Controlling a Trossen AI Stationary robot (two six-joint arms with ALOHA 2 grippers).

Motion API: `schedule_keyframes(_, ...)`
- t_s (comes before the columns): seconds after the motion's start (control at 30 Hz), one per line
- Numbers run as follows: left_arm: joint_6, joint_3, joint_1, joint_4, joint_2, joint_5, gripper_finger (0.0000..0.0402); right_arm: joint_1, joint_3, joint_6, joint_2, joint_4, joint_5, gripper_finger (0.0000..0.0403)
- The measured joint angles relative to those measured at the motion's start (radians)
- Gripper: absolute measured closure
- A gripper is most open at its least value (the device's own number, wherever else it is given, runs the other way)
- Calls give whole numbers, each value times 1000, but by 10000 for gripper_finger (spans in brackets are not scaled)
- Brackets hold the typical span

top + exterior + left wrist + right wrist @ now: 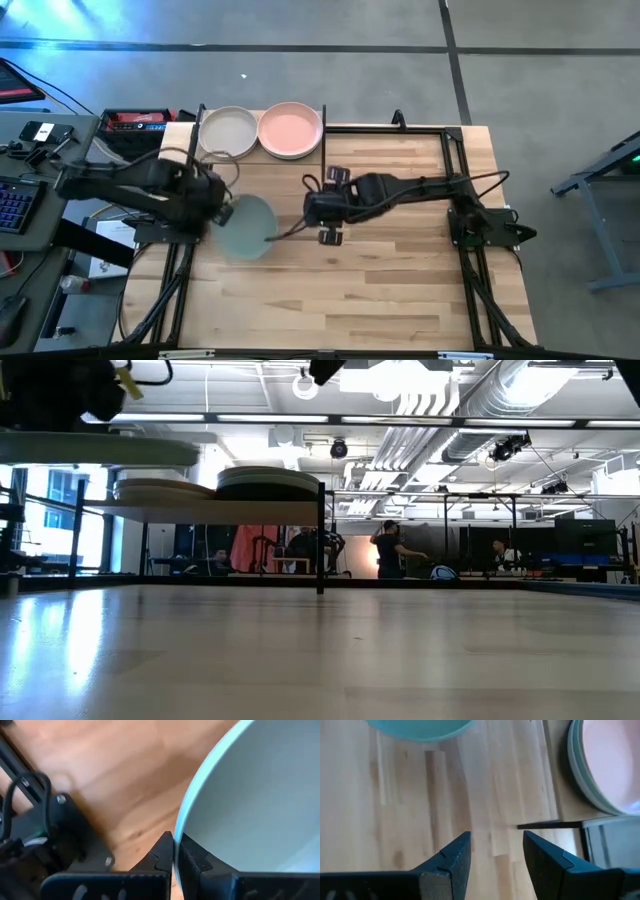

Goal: Place and stack plates onto a shelf
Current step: Stack the light blue plate on top of the white plate on the shelf

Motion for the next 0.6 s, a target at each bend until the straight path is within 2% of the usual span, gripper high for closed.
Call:
schedule_keyframes(0.27,25,103,239,-3,-43,-137,400,-85,0,-160,0,0,-20,247)
schedule_keyframes(0.6,122,325,513,3,-14,-395,400,-167,0,-292,0,0,-114,247)
